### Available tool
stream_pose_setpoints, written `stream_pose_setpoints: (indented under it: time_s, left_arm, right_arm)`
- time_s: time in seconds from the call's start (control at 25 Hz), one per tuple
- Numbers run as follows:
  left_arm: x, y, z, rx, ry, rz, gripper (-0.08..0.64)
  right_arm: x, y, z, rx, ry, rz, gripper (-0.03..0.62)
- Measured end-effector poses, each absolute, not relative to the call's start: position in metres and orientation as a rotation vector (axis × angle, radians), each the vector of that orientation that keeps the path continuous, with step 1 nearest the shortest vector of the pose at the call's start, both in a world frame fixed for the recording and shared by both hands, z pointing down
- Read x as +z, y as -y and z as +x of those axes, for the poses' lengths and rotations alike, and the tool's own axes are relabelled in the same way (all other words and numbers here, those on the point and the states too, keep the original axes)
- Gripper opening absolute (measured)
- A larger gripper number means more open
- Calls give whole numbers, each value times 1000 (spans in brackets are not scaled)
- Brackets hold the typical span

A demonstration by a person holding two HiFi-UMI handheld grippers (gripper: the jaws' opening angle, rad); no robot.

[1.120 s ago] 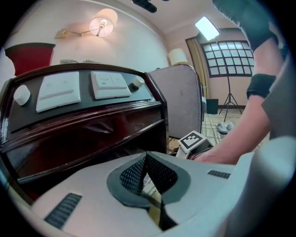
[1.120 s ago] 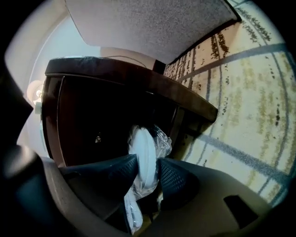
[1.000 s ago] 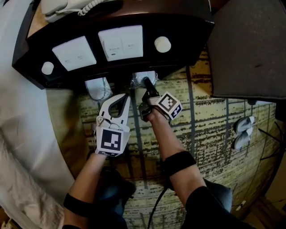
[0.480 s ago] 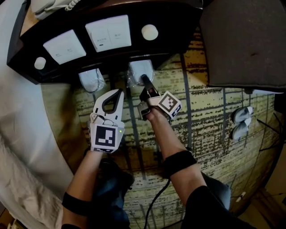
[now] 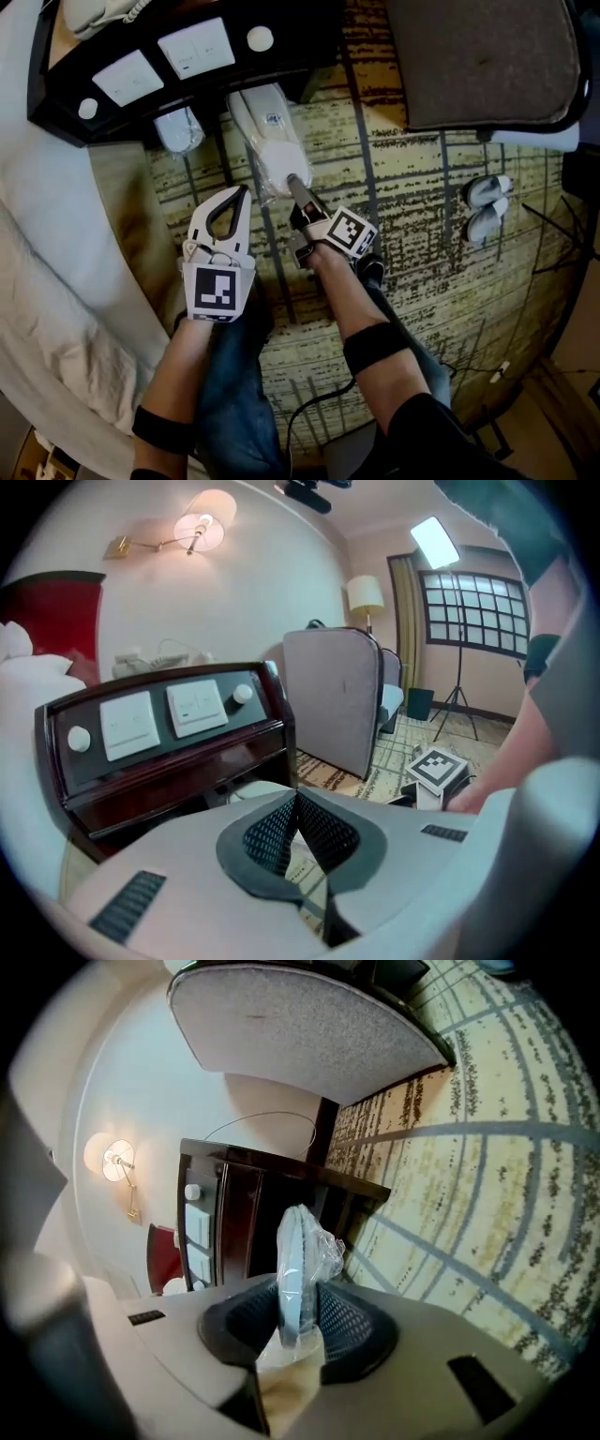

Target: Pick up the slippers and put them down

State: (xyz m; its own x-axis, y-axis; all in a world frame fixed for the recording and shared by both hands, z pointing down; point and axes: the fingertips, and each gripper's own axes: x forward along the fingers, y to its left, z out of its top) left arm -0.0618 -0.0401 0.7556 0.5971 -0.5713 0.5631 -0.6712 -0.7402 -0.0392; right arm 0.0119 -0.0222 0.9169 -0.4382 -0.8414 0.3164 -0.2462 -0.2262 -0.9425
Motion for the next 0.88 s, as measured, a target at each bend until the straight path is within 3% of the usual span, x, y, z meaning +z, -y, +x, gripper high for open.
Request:
stream_pose_setpoints:
  time_s: [0.36,0.88]
  left_arm:
    - [743,22,-49,890,1005,2655,0]
    - [802,8,-33,877,953,2669,0]
  right_arm:
    - [934,-55,30,-1825,-1572,-1377,120]
    - [1029,-88,40,-1912,-1528,-1540,139]
